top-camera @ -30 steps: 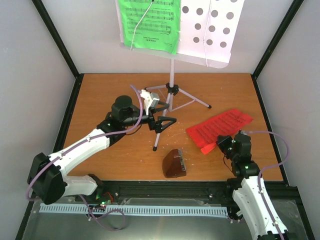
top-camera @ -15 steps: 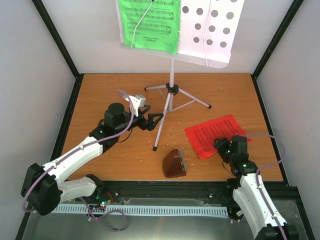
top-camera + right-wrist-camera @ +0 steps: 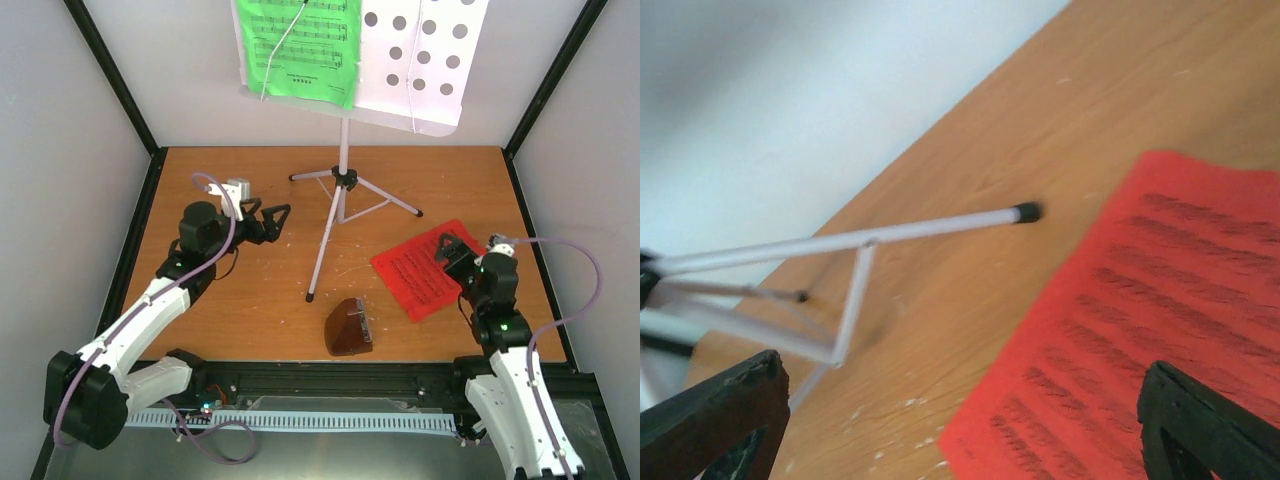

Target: Pack up the instrument practice props

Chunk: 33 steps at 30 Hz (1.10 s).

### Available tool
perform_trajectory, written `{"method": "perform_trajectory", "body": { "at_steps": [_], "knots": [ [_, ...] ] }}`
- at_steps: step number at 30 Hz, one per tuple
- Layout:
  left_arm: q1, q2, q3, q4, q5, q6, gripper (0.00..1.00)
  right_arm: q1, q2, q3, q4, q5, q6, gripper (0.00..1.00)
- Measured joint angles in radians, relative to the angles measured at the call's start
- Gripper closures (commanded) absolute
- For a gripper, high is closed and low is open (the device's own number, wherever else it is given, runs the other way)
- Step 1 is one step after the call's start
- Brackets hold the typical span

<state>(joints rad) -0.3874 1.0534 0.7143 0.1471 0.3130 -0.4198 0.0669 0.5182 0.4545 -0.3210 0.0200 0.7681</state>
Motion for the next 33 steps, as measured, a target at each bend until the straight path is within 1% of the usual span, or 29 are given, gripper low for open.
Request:
{"method": "perform_trajectory", "body": {
  "at_steps": [3,5,7,9,11,13,16,19,23,25,26,28,33],
  "knots": [
    [0.055,-0.017,-0.003,-0.003,0.014,-0.014,0.01,0.01,0.113,0.003,0.114,-0.152,-0.064,0.1],
    [0.092,-0.029,-0.01,-0.011,0.024,-0.021,0.01,0.055,0.194,0.016,0.155,-0.221,-0.114,0.1],
    [0.144,-0.038,-0.02,-0.014,0.047,-0.032,0.01,0.148,0.26,0.04,0.172,-0.26,-0.175,0.09],
    [0.205,-0.043,-0.035,-0.015,0.067,-0.051,0.01,0.28,0.294,0.074,0.183,-0.282,-0.254,0.08],
    [0.269,-0.046,-0.056,-0.016,0.088,-0.073,0.01,0.417,0.317,0.13,0.193,-0.307,-0.338,0.08],
    [0.31,-0.051,-0.07,-0.026,0.101,-0.086,0.01,0.512,0.345,0.195,0.188,-0.322,-0.404,0.08],
    [0.341,-0.074,-0.073,-0.046,0.103,-0.09,0.01,0.634,0.415,0.336,0.168,-0.336,-0.495,0.09],
    [0.344,-0.112,-0.067,-0.071,0.1,-0.082,0.01,0.716,0.491,0.506,0.126,-0.358,-0.564,0.11],
    [0.344,-0.146,-0.035,-0.104,0.085,-0.064,0.01,0.762,0.567,0.715,0.111,-0.393,-0.616,0.12],
    [0.344,-0.156,-0.021,-0.107,0.082,-0.057,0.01,0.769,0.6,0.832,0.109,-0.385,-0.634,0.14],
    [0.344,-0.159,-0.014,-0.107,0.084,-0.053,0.01,0.769,0.606,0.851,0.111,-0.378,-0.637,0.14],
    [0.344,-0.161,0.005,-0.11,0.113,-0.037,0.0,0.769,0.642,0.958,0.076,-0.33,-0.64,0.1],
    [0.344,-0.13,0.097,-0.122,0.22,0.016,0.01,0.769,0.793,1.284,-0.029,-0.18,-0.636,0.1]
  ]
}}
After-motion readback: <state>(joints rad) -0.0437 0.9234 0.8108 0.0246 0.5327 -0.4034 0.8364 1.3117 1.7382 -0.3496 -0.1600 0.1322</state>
